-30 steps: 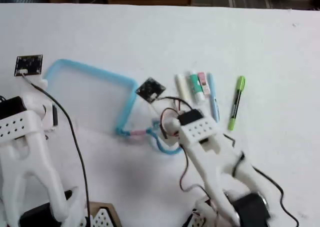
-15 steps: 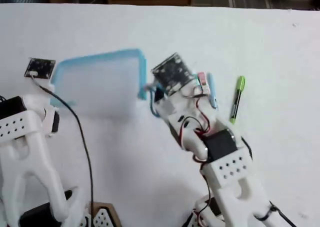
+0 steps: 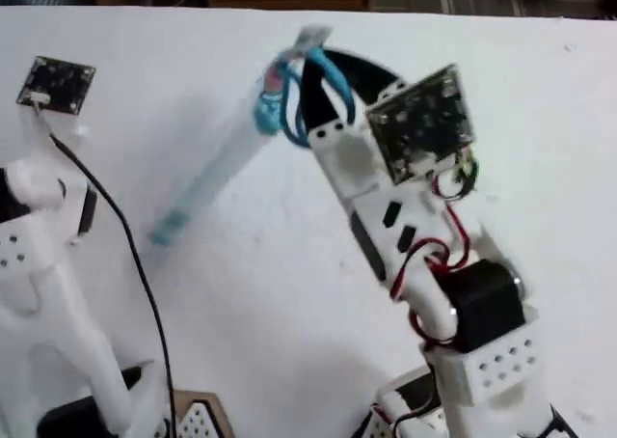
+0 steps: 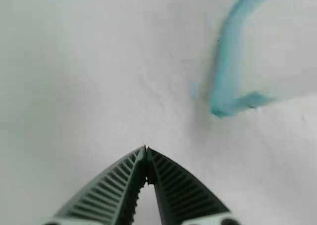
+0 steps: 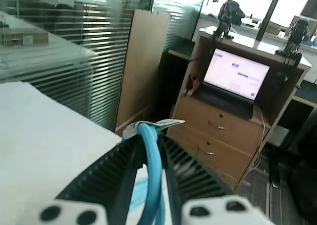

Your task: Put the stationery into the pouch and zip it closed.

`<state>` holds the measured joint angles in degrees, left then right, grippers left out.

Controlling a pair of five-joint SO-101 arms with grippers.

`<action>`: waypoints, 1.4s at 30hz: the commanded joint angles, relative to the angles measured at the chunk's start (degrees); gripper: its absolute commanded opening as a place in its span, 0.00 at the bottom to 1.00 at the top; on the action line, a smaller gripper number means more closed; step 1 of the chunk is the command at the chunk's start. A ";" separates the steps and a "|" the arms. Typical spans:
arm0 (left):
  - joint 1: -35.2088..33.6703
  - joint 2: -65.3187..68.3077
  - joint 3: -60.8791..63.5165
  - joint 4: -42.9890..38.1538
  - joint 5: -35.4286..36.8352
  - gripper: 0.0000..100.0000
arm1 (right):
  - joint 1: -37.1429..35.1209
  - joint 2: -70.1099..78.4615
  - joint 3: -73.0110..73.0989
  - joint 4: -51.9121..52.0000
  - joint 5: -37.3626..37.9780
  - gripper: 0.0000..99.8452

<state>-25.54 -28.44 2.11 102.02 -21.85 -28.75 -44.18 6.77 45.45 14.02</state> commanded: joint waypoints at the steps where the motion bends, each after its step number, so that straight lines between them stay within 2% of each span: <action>1: 2.42 -6.29 -3.43 0.35 0.70 0.02 | 0.22 5.23 -7.03 -0.75 0.62 0.02; 4: 5.85 -12.53 -3.16 0.35 2.99 0.06 | -2.77 9.27 -9.32 -0.66 0.62 0.02; 8: 9.63 -20.88 -3.34 0.26 14.42 0.15 | -8.40 13.41 -9.93 -0.75 0.70 0.02; 11: 13.14 -25.98 -3.43 0.18 23.38 0.16 | -10.86 16.57 -10.02 -1.10 0.62 0.02; 16: 13.49 -35.12 -3.52 -3.52 34.55 0.18 | -11.56 18.86 -12.40 -3.12 0.44 0.02; 21: 13.49 -39.60 -3.34 -4.13 36.84 0.18 | -11.82 19.21 -19.69 -6.90 0.88 0.02; 29: 13.14 -39.52 -2.46 -3.78 37.89 0.18 | -11.91 19.21 -29.01 -4.35 2.64 0.02; 34: 9.71 -39.52 0.53 -5.10 43.25 0.20 | -13.23 19.21 -28.75 2.24 2.81 0.02; 38: 9.63 -39.16 0.79 -5.80 48.44 0.23 | -14.46 19.03 -24.26 6.02 1.32 0.02; 42: 9.36 -34.86 0.70 -6.95 49.05 0.23 | -14.55 18.59 -18.99 6.11 1.32 0.02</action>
<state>-15.69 -68.00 2.81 96.40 26.42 -43.25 -24.84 -13.71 51.25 15.87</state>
